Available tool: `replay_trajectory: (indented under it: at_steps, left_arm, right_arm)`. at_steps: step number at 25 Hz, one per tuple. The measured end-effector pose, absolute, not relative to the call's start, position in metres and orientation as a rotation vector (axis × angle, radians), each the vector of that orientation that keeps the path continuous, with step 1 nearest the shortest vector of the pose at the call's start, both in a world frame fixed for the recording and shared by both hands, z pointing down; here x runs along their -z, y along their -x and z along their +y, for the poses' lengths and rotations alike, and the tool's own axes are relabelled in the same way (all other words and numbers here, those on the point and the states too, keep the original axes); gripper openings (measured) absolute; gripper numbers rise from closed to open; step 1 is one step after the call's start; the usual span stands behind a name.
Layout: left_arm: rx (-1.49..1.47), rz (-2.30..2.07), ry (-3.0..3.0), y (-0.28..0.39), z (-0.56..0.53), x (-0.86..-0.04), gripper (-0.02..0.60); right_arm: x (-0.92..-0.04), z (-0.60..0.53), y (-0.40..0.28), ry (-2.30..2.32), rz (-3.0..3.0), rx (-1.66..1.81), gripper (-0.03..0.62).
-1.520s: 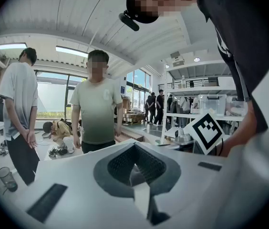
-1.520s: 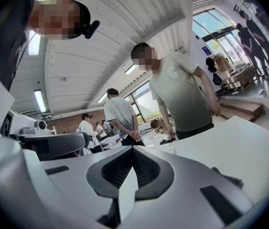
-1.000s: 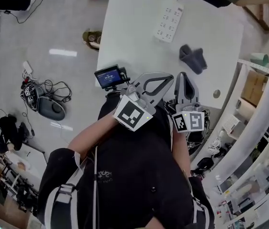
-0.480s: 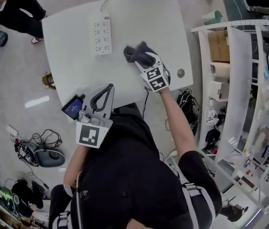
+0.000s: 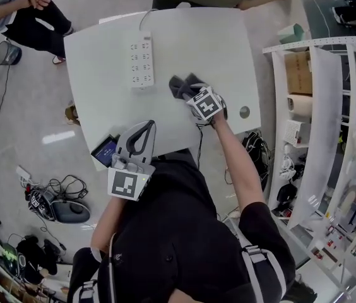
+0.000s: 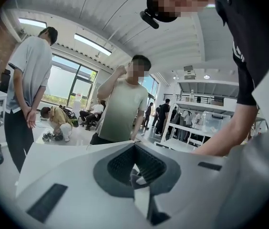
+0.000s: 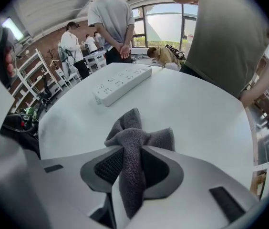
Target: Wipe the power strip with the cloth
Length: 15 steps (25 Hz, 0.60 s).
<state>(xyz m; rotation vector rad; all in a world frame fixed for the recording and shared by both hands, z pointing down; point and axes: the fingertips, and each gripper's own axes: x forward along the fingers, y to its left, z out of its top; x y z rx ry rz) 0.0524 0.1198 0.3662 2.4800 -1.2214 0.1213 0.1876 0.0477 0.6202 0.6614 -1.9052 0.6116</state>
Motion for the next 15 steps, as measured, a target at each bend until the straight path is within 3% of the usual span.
replay_trajectory:
  at_steps: [3,7,15]
  left_arm:
    - [-0.120,-1.253,-2.458,-0.048,0.117,-0.369,0.041]
    - [-0.132,-1.312,-2.394,-0.034,0.114,-0.377,0.041]
    - [-0.201,-1.444,-2.281,-0.006,0.120,-0.388,0.041]
  right_arm:
    - [-0.592,0.033,-0.176,-0.676,-2.008,-0.632,0.110]
    - [-0.545,-0.051,-0.103,-0.703,-2.181,-0.476,0.110]
    - [-0.569,-0.187,-0.002,-0.652,-2.086,-0.334,0.110]
